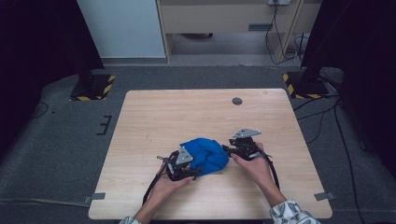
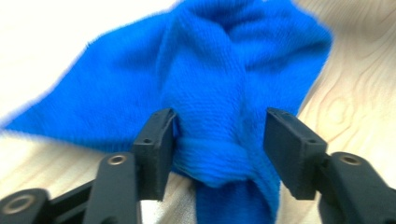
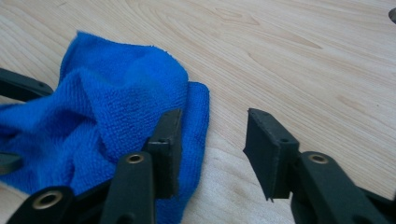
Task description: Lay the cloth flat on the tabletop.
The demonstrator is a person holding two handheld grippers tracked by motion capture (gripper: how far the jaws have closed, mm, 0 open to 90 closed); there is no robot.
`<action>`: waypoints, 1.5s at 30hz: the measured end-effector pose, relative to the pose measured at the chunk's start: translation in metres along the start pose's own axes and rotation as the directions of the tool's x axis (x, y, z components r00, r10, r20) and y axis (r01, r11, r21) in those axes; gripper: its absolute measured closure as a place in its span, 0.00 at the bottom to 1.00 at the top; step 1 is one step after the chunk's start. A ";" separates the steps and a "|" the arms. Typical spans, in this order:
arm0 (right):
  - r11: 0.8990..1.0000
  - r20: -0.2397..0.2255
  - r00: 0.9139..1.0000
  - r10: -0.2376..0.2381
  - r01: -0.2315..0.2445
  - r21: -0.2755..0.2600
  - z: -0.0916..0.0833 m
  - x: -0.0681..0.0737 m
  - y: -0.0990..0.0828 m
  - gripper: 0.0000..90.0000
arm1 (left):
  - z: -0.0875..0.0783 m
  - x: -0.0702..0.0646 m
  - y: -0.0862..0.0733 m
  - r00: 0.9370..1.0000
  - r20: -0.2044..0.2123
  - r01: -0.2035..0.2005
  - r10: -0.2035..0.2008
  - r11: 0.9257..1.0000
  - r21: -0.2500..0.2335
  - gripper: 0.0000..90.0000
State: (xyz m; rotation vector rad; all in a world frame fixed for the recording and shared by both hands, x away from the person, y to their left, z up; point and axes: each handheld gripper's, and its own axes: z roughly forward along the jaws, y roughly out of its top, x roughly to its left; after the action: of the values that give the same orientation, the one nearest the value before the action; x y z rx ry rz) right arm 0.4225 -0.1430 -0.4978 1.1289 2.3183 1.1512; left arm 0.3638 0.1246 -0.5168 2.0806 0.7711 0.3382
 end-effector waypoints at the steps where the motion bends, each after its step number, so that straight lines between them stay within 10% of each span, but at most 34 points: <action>1: 1.000 0.000 1.000 0.003 -0.003 0.000 0.000 0.001 0.000 0.58 | -0.005 0.000 0.002 1.000 -0.002 0.005 -0.005 1.000 -0.018 0.41; 7: 1.000 -0.001 1.000 0.001 -0.001 -0.002 0.000 0.004 0.001 0.58 | -0.023 0.015 0.010 0.993 -0.117 0.022 -0.028 0.999 -0.048 0.40; 16: 0.998 -0.020 0.999 0.032 -0.031 0.056 0.015 0.003 -0.002 0.56 | 0.001 0.053 -0.005 0.966 -0.238 0.114 -0.105 0.993 0.024 0.37; 25: 0.991 -0.034 0.999 -0.014 0.018 0.133 0.028 0.012 -0.011 0.62 | 0.020 0.055 -0.005 0.976 -0.193 0.118 -0.101 0.990 0.080 0.37; 30: 0.992 -0.057 0.998 -0.029 0.036 0.120 0.029 0.016 -0.011 0.92 | 0.020 0.055 -0.001 0.985 -0.141 0.111 -0.097 0.989 0.096 0.64; 36: 0.996 -0.068 0.997 -0.036 0.042 0.083 0.025 0.018 -0.006 0.98 | 0.018 0.049 0.003 0.990 -0.121 0.089 -0.076 0.990 0.108 0.90; 45: 1.000 -0.075 0.997 -0.011 0.011 -0.003 0.003 0.012 0.005 0.97 | -0.010 0.049 0.019 0.982 -0.152 0.109 -0.111 0.994 -0.027 0.94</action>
State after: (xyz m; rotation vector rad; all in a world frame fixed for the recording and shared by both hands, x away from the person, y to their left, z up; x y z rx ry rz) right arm 0.4187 -0.1303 -0.4954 1.0884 2.3755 1.2116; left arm 0.4042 0.1540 -0.4971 2.0020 0.9668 0.4459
